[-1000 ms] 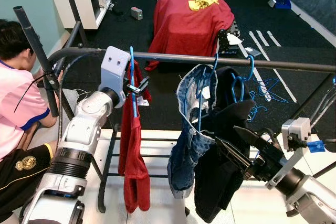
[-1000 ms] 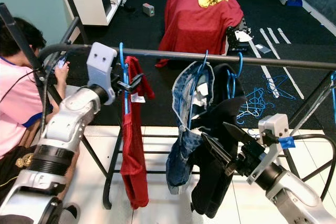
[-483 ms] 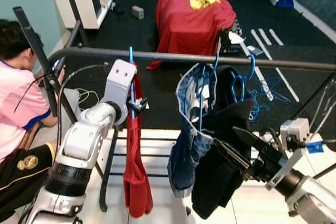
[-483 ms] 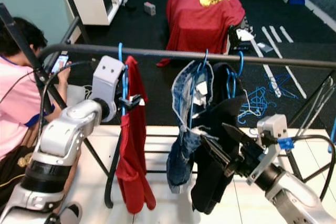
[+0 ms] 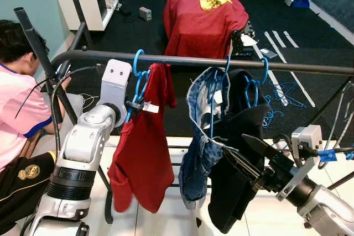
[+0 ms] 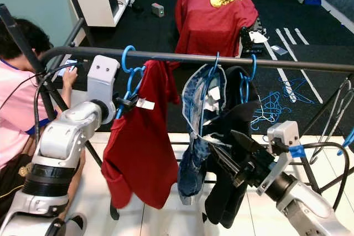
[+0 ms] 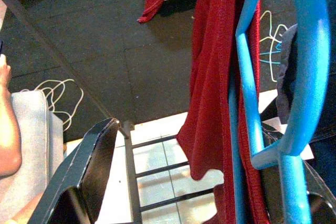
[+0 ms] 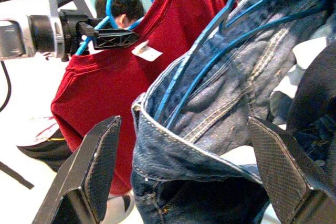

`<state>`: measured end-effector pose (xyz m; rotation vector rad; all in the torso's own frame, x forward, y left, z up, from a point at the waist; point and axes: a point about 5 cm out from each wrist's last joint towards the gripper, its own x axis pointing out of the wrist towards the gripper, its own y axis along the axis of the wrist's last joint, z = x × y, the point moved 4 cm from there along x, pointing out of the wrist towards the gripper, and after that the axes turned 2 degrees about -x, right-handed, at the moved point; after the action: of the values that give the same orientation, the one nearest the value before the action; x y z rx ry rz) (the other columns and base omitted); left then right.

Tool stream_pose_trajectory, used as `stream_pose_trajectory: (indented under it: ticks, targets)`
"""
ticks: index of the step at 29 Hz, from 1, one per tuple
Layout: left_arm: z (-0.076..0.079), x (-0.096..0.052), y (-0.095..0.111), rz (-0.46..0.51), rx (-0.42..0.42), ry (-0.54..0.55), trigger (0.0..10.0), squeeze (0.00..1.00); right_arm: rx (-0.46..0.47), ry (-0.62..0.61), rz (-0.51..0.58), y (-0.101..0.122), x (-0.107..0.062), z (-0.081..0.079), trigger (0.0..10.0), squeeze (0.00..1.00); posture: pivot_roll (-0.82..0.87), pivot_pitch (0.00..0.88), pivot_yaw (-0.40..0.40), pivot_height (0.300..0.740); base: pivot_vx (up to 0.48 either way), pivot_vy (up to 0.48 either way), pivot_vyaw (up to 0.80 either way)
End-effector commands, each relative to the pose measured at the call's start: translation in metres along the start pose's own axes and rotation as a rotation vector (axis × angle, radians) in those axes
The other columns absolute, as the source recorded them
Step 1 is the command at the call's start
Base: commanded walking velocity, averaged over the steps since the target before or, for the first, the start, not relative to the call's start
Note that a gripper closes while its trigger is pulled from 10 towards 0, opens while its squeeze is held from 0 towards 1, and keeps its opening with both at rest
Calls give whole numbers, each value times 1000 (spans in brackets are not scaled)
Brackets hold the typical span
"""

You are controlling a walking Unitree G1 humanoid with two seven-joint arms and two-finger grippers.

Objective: Hang hanger

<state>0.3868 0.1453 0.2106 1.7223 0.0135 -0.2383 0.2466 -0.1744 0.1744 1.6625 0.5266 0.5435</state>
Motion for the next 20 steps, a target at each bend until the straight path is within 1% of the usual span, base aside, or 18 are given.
stream_pose_trajectory:
  ticks: [1, 2, 3, 4, 5, 9, 12, 16, 17, 20]
  targets:
    - [3, 1, -6, -19, 19, 0, 8588, 0, 3, 0, -5, -1, -1, -3, 10000, 0, -83, 153, 19, 740, 0, 0, 0]
    - [6, 1, -6, -15, 16, -11, 8588, 0, 3, -1, -6, -1, -1, -3, 10000, 0, -83, 153, 19, 740, 0, 0, 0]
    - [9, 2, -6, -9, 13, -26, 1059, 0, 2, -2, -6, -1, -1, -3, 10000, 0, -85, 157, 17, 740, 0, 0, 0]
    - [9, 2, -6, -9, 13, -26, 1059, 0, 2, -2, -6, -1, -1, -3, 10000, 0, -85, 157, 17, 740, 0, 0, 0]
    - [11, 2, -7, -8, 12, -34, 0, 0, 2, -3, -7, -1, -1, -2, 10000, 0, -86, 157, 16, 740, 0, 0, 0]
    - [12, 4, -7, -3, 16, -32, 0, 0, 0, -5, -6, -1, -1, -2, 10000, 0, -88, 159, 16, 740, 0, 0, 0]
    - [8, 6, -3, 8, 18, -17, 0, 0, 0, -6, -7, -1, -1, -2, 10000, 0, -88, 159, 16, 740, 0, 0, 0]
    - [-2, 9, -1, 17, 28, 11, 0, 0, 0, -7, -6, -1, -1, -2, 10000, 0, -93, 159, 16, 740, 0, 0, 0]
    - [-8, 8, 1, 22, 35, 25, 0, 0, -1, -8, -6, -1, -1, -2, 10000, 0, -96, 160, 15, 740, 0, 0, 0]
    - [-12, 8, 2, 26, 39, 35, 0, 0, -1, -8, -6, -1, -1, -2, 10000, 0, -95, 160, 15, 740, 0, 0, 0]
